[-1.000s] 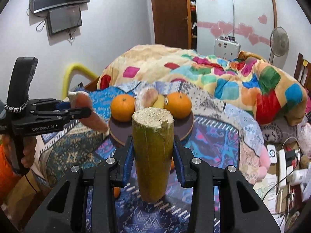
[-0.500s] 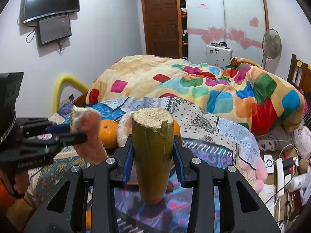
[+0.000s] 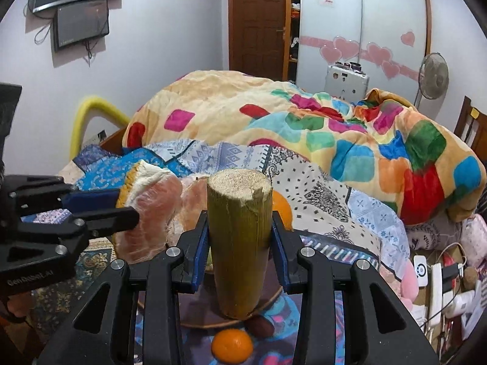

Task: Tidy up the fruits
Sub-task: 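Carry the cylinder and pomelo segment onto the plate and set them down, then open both tools and move each toward a loose small orange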

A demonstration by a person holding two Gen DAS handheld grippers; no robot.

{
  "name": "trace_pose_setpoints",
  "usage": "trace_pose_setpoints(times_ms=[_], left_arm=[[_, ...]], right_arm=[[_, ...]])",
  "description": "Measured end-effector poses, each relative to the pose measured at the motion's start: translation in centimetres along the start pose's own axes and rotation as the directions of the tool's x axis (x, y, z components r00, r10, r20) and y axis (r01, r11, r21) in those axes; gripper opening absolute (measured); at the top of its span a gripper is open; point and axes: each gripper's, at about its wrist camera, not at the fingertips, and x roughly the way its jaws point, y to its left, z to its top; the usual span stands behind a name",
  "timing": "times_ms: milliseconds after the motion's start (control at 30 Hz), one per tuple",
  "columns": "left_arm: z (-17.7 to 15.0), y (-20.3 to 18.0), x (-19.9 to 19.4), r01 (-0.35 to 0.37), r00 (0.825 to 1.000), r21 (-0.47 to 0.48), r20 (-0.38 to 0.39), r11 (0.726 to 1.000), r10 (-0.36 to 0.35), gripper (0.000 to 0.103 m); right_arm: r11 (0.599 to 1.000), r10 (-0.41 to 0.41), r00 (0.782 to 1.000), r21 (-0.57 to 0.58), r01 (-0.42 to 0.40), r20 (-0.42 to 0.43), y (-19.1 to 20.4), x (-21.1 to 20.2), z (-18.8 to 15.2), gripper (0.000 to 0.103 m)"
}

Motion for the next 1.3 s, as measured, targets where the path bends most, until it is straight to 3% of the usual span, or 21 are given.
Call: trace_pose_setpoints(times_ms=[300, 433, 667, 933, 1133, 1300], left_arm=[[-0.6, 0.1, 0.1, -0.038, 0.999, 0.029, -0.002, 0.999, 0.039, 0.027], [-0.9, -0.1, 0.1, -0.043, 0.999, 0.035, -0.006, 0.998, 0.043, 0.038], [-1.0, -0.2, -0.7, -0.048, 0.999, 0.030, -0.004, 0.998, 0.048, 0.042], [-1.2, -0.5, -3.3, -0.070, 0.997, 0.002, 0.025, 0.998, 0.070, 0.048], [-2.6, -1.8, -5.9, -0.084, 0.995, -0.001, 0.044, 0.996, 0.084, 0.063], [-4.3, -3.3, -7.0, -0.090, 0.996, -0.009, 0.025, 0.996, 0.090, 0.075]], right_arm=[[1.000, 0.019, 1.000, 0.014, -0.019, -0.020, 0.0, 0.6, 0.2, 0.034], [1.000, 0.018, 0.998, 0.007, -0.018, -0.060, 0.1, 1.3, -0.1, 0.037], [0.999, 0.047, 0.994, 0.022, -0.045, -0.094, -0.2, 1.3, -1.2, 0.037], [0.998, 0.053, 0.998, 0.045, -0.051, -0.045, -0.4, -2.4, -1.3, 0.038], [0.998, 0.050, 0.999, 0.041, -0.050, 0.003, 0.1, -6.7, -1.9, 0.038], [0.998, 0.042, 0.999, 0.039, -0.043, 0.032, 0.5, -9.7, -3.2, 0.045]])
